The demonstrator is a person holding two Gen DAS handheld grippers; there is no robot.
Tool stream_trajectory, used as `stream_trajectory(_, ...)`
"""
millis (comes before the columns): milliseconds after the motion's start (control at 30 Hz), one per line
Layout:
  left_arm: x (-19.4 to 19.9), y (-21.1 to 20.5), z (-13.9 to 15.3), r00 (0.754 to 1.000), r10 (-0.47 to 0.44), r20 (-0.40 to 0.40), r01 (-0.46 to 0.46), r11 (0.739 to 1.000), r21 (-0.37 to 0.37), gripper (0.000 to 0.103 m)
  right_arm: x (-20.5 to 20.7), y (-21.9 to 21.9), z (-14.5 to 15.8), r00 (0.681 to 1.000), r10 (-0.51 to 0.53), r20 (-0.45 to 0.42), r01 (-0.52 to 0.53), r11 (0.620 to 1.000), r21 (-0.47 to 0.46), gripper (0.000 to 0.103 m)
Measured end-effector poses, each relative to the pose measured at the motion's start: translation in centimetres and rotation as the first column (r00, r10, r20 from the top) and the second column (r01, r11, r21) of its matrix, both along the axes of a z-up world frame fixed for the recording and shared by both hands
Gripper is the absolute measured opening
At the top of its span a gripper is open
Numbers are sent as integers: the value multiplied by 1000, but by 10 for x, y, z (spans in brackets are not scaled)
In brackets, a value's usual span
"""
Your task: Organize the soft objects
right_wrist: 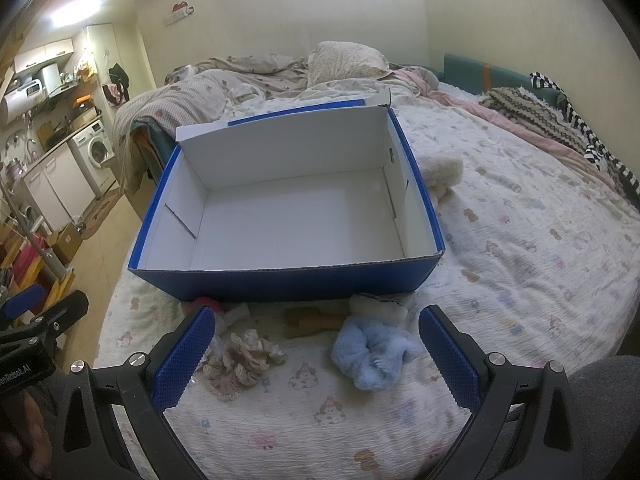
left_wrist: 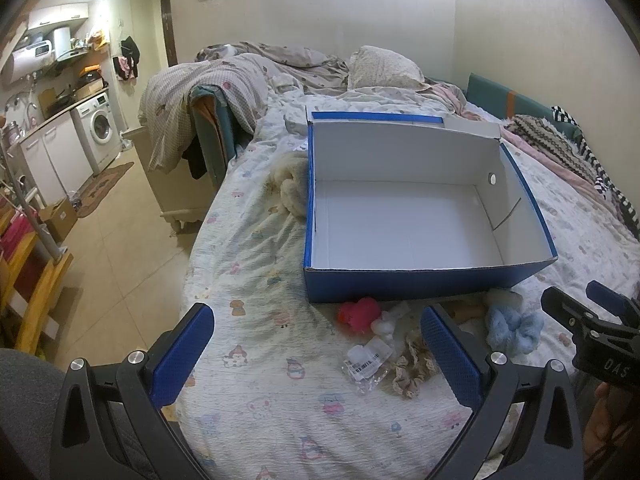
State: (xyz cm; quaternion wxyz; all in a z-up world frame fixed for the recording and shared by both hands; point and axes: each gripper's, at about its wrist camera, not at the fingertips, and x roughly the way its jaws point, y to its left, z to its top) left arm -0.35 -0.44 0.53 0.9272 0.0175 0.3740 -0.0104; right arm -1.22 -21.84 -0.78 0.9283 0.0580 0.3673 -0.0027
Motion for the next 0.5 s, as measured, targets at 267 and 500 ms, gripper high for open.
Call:
stream_trajectory(267, 0, 0, 0, 1000, 0, 0, 0, 1000, 1, 103, 0, 0, 0, 1000, 0, 0, 0, 1000, 0, 103)
stream_trajectory(500, 0, 0, 0, 1000, 0, 1, 0, 1000, 1, 103, 0, 0, 0, 1000, 0, 0, 0, 1000, -1, 103)
